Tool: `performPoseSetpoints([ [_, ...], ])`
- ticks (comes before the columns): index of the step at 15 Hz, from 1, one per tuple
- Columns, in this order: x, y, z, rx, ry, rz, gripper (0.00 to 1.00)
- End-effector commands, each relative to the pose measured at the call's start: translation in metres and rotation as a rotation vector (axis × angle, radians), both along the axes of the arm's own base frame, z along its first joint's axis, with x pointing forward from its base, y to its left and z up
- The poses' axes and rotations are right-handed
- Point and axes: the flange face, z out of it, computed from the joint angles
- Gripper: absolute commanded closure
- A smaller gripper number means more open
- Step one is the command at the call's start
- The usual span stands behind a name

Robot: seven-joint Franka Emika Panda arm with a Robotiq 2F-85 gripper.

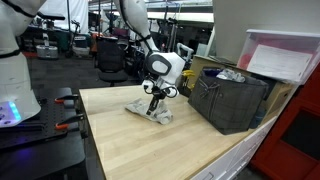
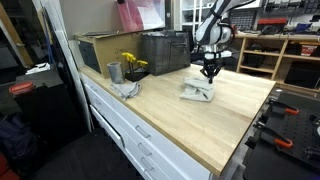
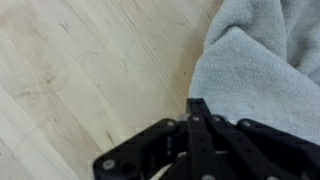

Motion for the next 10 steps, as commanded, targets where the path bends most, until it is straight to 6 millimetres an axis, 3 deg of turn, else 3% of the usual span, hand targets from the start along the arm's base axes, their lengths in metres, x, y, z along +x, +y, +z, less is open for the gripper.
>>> performPoseSetpoints([
  [1, -0.007, -0.004, 0.009, 0.007, -0.032, 0.009, 1.00],
  [4, -0.012, 0.012, 0.018, 0.005, -0.033, 0.008, 1.00],
  [10, -0.015, 0.084, 0.047, 0.037, -0.030, 0.048, 1.00],
])
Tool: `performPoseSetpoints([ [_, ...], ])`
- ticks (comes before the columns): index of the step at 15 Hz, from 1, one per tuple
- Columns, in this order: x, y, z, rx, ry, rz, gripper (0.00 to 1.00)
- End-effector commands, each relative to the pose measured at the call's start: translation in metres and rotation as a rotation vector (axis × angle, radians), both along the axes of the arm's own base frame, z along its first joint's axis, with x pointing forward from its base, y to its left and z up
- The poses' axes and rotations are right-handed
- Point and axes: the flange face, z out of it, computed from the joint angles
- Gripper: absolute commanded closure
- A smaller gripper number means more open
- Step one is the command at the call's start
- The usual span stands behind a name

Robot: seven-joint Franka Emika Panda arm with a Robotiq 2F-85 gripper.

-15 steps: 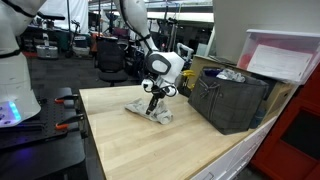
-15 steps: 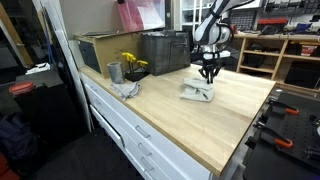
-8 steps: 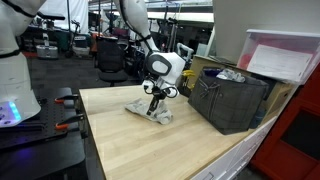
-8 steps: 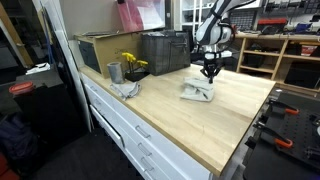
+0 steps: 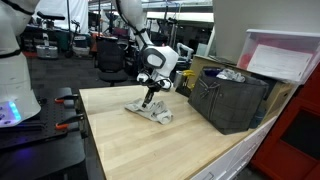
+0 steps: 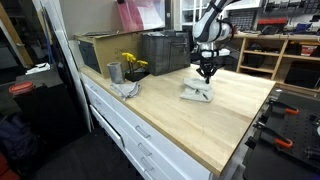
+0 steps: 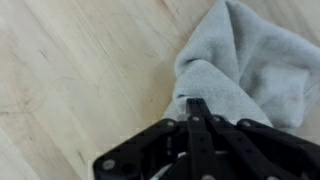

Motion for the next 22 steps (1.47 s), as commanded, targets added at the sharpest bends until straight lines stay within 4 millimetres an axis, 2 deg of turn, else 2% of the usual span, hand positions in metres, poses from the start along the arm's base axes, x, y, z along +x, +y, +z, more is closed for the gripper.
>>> performPoseSetpoints([
  [1, -0.009, 0.049, 0.032, 0.020, -0.027, 0.020, 1.00],
  [7, 0.006, 0.121, 0.060, 0.032, -0.068, 0.075, 1.00],
  [10, 0.007, 0.150, 0.065, 0.036, -0.071, 0.108, 1.00],
  [11, 0.006, 0.159, 0.066, 0.031, -0.074, 0.125, 0.95],
  [12, 0.005, 0.165, 0.066, 0.031, -0.074, 0.139, 0.99],
  [13, 0.004, 0.171, 0.066, 0.028, -0.071, 0.151, 0.71],
  [14, 0.003, 0.176, 0.067, 0.029, -0.070, 0.159, 0.70],
  [17, 0.004, 0.177, 0.067, 0.013, -0.081, 0.160, 0.49],
  [22, -0.006, 0.155, 0.064, -0.025, -0.098, 0.228, 0.12],
])
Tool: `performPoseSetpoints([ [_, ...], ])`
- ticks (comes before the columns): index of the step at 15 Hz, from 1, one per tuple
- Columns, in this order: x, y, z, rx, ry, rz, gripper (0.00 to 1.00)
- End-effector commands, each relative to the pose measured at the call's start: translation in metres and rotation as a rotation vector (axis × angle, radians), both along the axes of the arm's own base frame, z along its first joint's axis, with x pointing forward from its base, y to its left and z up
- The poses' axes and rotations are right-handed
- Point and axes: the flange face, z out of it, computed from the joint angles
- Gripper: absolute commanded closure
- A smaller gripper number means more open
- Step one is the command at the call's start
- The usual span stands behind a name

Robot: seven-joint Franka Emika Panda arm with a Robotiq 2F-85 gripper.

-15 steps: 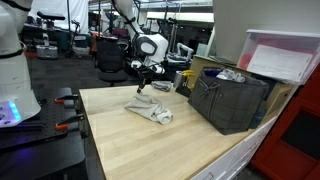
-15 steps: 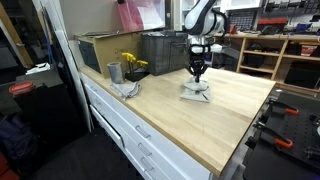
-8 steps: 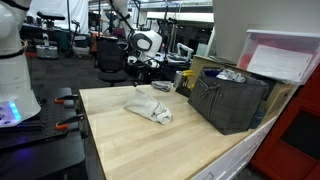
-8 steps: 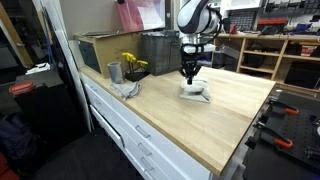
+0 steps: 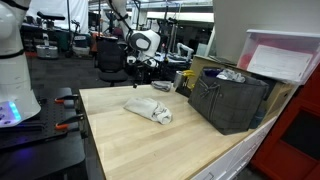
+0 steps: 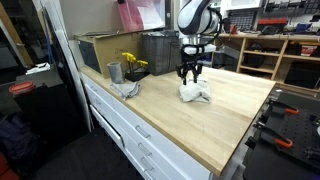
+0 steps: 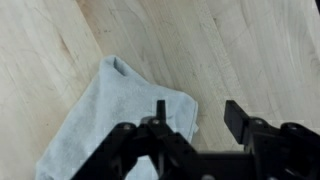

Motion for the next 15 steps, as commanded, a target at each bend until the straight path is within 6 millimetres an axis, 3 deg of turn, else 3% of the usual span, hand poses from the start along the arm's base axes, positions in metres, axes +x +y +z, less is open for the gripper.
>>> performPoseSetpoints([
  [1, -0.021, -0.018, 0.006, -0.040, -0.027, 0.054, 0.04],
  [9, -0.057, -0.031, -0.011, -0.101, -0.045, 0.272, 0.00],
  [12, -0.059, -0.041, -0.011, -0.219, -0.177, 0.210, 0.00],
  [13, -0.047, -0.035, -0.021, -0.181, -0.115, 0.251, 0.00],
  [15, -0.051, -0.040, -0.023, -0.208, -0.149, 0.226, 0.00],
])
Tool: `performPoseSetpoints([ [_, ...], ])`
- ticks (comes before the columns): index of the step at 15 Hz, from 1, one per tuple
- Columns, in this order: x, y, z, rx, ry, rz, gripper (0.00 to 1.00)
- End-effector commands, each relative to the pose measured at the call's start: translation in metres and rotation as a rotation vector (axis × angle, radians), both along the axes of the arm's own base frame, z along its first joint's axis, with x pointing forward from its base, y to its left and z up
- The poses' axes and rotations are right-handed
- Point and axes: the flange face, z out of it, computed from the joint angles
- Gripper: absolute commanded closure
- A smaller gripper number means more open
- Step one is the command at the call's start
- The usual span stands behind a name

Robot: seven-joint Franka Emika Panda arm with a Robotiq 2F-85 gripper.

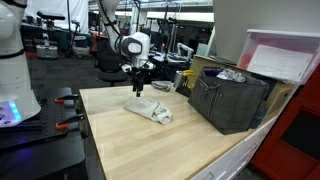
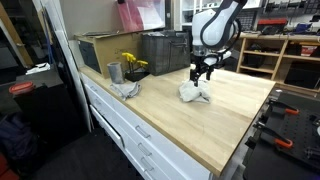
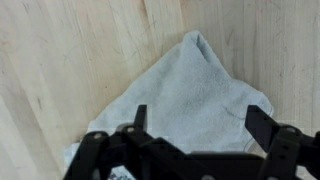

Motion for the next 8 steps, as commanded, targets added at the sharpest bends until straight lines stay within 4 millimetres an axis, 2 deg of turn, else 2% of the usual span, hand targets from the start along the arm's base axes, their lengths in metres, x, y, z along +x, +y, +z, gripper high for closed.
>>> performPoseSetpoints([
  [1, -0.0004, -0.0013, 0.0005, -0.001, -0.002, -0.002, 0.00],
  [5, -0.0052, -0.0083, 0.0046, 0.018, -0.006, 0.037, 0.00],
  [8, 0.0018, 0.0007, 0.0037, 0.041, 0.002, 0.164, 0.00],
])
